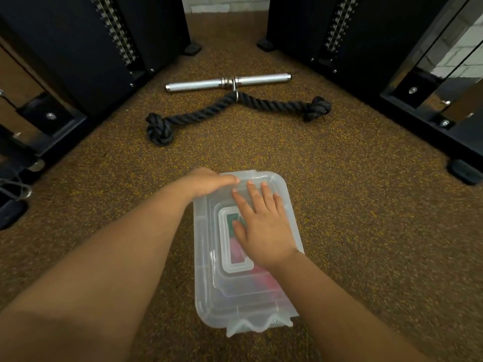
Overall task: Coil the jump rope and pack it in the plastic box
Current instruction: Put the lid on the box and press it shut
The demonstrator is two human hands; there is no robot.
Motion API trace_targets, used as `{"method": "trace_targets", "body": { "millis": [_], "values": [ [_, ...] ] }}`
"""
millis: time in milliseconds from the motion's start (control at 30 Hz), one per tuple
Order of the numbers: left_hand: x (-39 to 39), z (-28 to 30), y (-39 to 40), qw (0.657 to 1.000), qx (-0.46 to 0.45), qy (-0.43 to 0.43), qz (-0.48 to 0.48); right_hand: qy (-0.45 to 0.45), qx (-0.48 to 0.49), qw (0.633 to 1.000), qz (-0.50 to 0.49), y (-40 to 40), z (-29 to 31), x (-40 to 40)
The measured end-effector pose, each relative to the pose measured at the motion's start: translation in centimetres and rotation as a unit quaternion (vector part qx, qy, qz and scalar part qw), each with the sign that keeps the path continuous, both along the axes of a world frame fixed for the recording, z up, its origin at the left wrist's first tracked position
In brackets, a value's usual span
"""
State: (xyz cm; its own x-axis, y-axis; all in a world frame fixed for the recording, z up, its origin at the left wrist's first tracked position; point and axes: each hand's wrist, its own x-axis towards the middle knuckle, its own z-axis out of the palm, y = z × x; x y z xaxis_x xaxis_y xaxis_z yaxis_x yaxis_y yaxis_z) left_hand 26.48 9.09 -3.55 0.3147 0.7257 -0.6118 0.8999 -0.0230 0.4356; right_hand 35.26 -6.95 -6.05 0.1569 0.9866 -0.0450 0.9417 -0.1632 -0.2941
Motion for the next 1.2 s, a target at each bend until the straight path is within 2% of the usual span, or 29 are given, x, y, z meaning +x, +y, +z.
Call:
{"method": "trace_targets", "body": {
  "millis": [100, 200, 333, 433, 500, 567, 667, 800, 900, 1067, 1200],
  "values": [
    [-0.5, 0.2, 0.5, 0.995, -0.089, -0.035, 0.032, -0.002, 0.011, 1.000, -0.006, 0.0, -0.4, -0.1],
    [-0.7, -0.6, 0.9, 0.987, -0.110, -0.105, 0.055, -0.002, 0.024, 1.000, -0.015, -0.2, -0.8, -0.1],
    [-0.3, -0.7, 0.4, 0.973, -0.071, -0.198, 0.094, 0.012, 0.031, 0.999, -0.016, -0.3, -0.5, 0.0],
    [0.0, -0.8, 0.0, 0.975, -0.017, -0.210, 0.066, 0.074, 0.046, 0.996, -0.020, -0.3, -0.2, 0.2],
    [0.1, -0.9, -0.2, 0.981, 0.036, -0.189, 0.023, 0.131, 0.107, 0.984, -0.050, 0.1, -0.1, 0.8],
    [0.2, -1.1, -0.5, 0.982, 0.075, -0.171, -0.016, 0.146, 0.165, 0.971, -0.089, 0.9, -0.1, 1.9],
    [0.3, -1.5, -0.9, 0.982, 0.107, -0.150, -0.038, 0.137, 0.113, 0.977, -0.117, 3.3, 0.2, 3.6],
    [0.2, -2.2, -1.0, 0.981, 0.129, -0.137, -0.044, 0.171, -0.009, 0.982, -0.086, 6.4, 0.7, 5.8],
    [0.1, -2.1, -1.1, 0.980, 0.137, -0.141, -0.034, 0.192, -0.055, 0.978, -0.065, 6.9, 0.8, 6.6],
    [0.0, -2.5, -1.7, 0.974, 0.163, -0.156, -0.001, 0.258, -0.048, 0.961, -0.090, 6.7, 0.8, 7.4],
    [0.1, -2.9, -2.1, 0.967, 0.182, -0.174, 0.026, 0.258, -0.018, 0.962, -0.088, 6.7, 0.7, 7.4]
  ]
}}
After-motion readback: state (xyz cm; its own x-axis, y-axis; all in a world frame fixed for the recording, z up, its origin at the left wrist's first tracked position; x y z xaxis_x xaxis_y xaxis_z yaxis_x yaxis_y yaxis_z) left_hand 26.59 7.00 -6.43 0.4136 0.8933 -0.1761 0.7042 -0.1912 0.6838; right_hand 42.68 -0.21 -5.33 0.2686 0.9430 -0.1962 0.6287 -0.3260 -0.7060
